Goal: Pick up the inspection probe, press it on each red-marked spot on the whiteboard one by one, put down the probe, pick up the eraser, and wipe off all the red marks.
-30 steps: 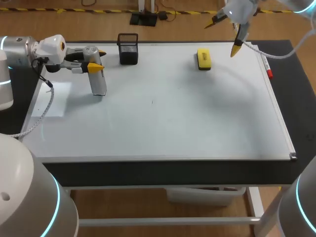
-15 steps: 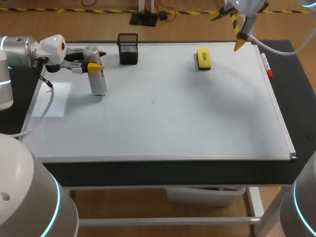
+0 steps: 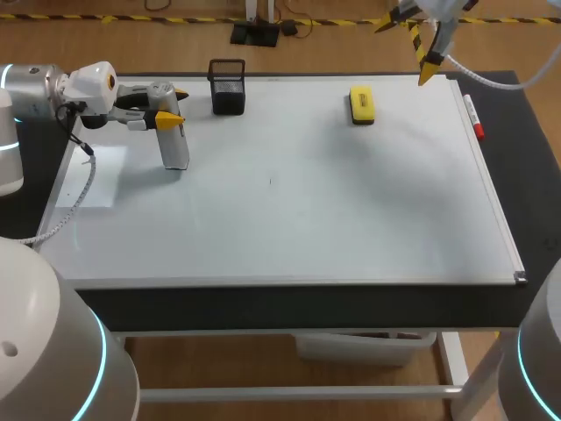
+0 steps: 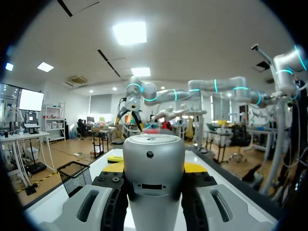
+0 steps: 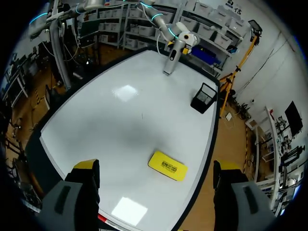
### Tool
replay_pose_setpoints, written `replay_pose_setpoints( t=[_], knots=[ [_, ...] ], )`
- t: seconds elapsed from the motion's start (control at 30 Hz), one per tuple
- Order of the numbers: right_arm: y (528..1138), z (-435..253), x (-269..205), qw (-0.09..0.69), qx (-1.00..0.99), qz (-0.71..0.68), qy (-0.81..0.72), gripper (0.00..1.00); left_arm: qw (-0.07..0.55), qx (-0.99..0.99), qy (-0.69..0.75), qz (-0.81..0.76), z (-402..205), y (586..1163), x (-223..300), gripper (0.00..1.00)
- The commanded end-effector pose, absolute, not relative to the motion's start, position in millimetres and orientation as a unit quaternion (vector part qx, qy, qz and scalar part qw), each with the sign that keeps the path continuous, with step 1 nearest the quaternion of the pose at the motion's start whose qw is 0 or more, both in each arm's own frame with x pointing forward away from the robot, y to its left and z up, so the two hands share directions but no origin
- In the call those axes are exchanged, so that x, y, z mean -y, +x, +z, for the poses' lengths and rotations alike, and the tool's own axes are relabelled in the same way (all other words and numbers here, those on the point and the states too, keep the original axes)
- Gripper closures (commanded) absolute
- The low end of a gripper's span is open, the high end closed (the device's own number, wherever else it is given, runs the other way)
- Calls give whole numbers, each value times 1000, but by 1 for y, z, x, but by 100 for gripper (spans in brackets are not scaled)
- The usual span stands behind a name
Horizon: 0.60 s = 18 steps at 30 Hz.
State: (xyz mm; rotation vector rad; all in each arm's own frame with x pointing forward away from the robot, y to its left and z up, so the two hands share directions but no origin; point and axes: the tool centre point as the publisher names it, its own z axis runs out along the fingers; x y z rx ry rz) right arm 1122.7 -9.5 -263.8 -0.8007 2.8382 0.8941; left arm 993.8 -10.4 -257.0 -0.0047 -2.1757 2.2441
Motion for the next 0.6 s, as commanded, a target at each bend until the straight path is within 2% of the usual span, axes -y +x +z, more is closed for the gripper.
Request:
replay_pose_setpoints(
  t=[0.03,0.33,0.6],
  knots=[
    [1124,-263,10,28,-921,288,-261,0,7,696,-2,718,-256,993,11,100],
    [1124,-263,10,28,-921,288,-261,0,14,701,-10,713,-253,994,18,100],
    [1124,-263,10,28,-921,288,-261,0,42,706,-37,706,-226,1005,38,100]
  ],
)
